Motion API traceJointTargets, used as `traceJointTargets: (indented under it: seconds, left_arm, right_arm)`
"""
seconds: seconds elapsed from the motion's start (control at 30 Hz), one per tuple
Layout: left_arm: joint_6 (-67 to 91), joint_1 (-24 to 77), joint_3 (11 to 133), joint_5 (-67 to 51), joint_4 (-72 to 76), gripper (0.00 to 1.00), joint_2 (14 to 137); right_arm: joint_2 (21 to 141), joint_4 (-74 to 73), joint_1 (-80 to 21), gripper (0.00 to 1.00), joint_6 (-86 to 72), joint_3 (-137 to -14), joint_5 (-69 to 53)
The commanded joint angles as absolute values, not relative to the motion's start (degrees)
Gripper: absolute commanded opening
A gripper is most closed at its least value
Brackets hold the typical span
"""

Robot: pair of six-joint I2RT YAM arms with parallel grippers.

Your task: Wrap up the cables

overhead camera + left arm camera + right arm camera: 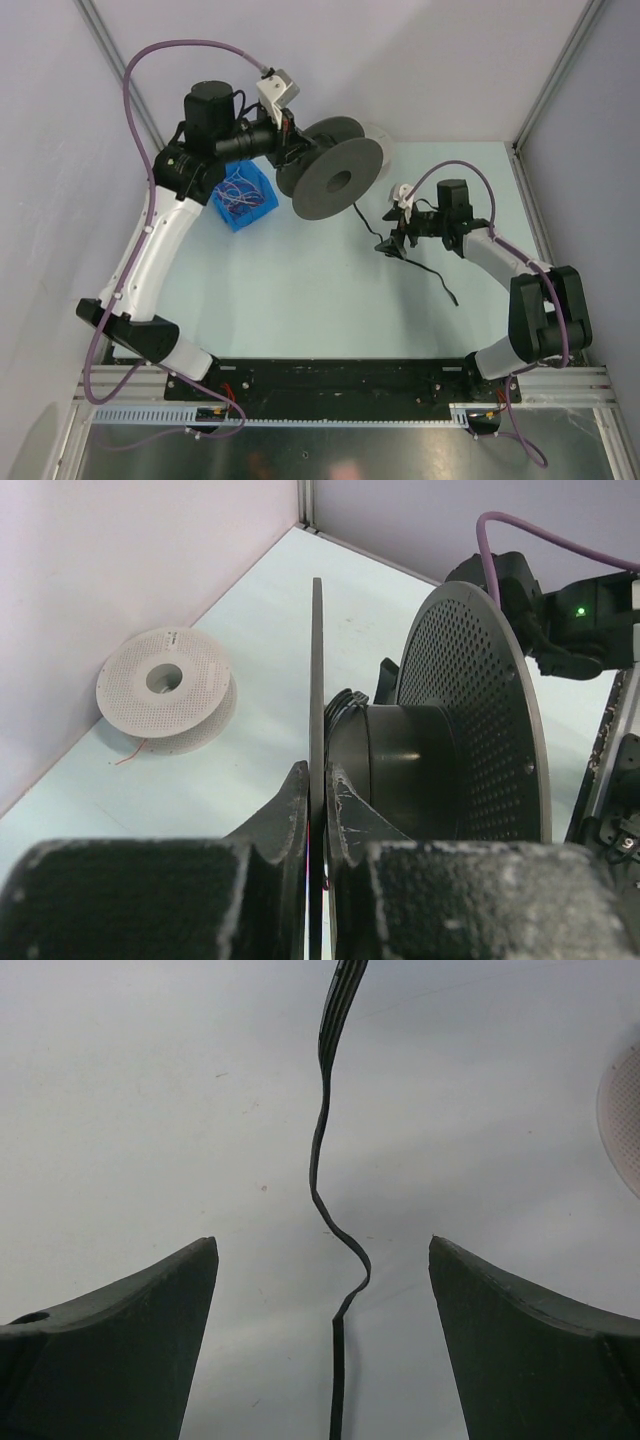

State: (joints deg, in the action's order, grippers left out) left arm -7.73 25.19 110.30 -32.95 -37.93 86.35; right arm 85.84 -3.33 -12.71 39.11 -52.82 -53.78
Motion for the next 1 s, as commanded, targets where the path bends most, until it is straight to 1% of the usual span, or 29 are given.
traceJointTargets:
  seconds: [0.0, 0.07, 0.13, 0.17, 0.23, 0.33, 0.43, 0.47, 0.5, 0.6, 0.73, 0.97]
  left_arm:
    - [-1.74, 24.52, 114.7, -32.92, -33.99, 0.0, 87.09]
    - [-0.85, 24.3, 114.94, -32.86, -33.72, 0.0, 87.34]
    - [0.8, 23.87, 115.02, -32.91, -33.41, 0.0, 87.58]
    - [1.54, 23.63, 115.08, -32.94, -33.27, 0.0, 87.78]
    - [3.33, 23.11, 115.06, -32.93, -32.77, 0.0, 88.02]
    - [7.22, 22.13, 115.01, -30.77, -32.0, 0.0, 88.16]
    - [12.93, 21.46, 114.54, -25.4, -31.14, 0.0, 88.22]
    - [14.64, 21.41, 114.31, -23.6, -30.95, 0.0, 88.23]
    - [16.5, 21.47, 114.11, -21.69, -30.77, 0.0, 88.24]
    - [22.51, 21.78, 113.48, -12.94, -30.55, 0.0, 88.76]
    - [27.76, 21.92, 113.41, -3.19, -30.57, 0.0, 90.18]
    - [27.85, 23.76, 109.89, 4.8, -30.54, 0.0, 93.03]
  right_arm:
    - [87.6, -2.13, -14.35, 0.91, 41.91, -53.35, -54.61]
    - [88.72, 1.31, -15.3, 0.89, 40.27, -53.35, -53.33]
    - [90.21, 4.42, -16.0, 0.85, 38.83, -53.35, -52.16]
    - [90.98, 5.72, -16.35, 0.82, 38.44, -53.35, -51.74]
    - [92.33, 7.61, -17.14, 0.71, 38.13, -53.35, -51.21]
    - [93.43, 9.0, -18.62, 0.5, 37.03, -53.31, -50.78]
    - [92.49, 8.88, -20.59, 0.13, 34.83, -53.32, -50.07]
    - [91.77, 9.19, -21.28, 0.07, 33.63, -53.34, -49.73]
    - [90.93, 9.91, -22.02, 0.03, 32.02, -53.17, -49.3]
    - [87.29, 13.12, -24.29, 0.0, 26.65, -52.11, -48.01]
    - [81.53, 11.92, -27.53, 0.0, 24.84, -51.62, -47.92]
    - [71.34, 11.17, -34.7, 0.0, 27.96, -52.16, -44.6]
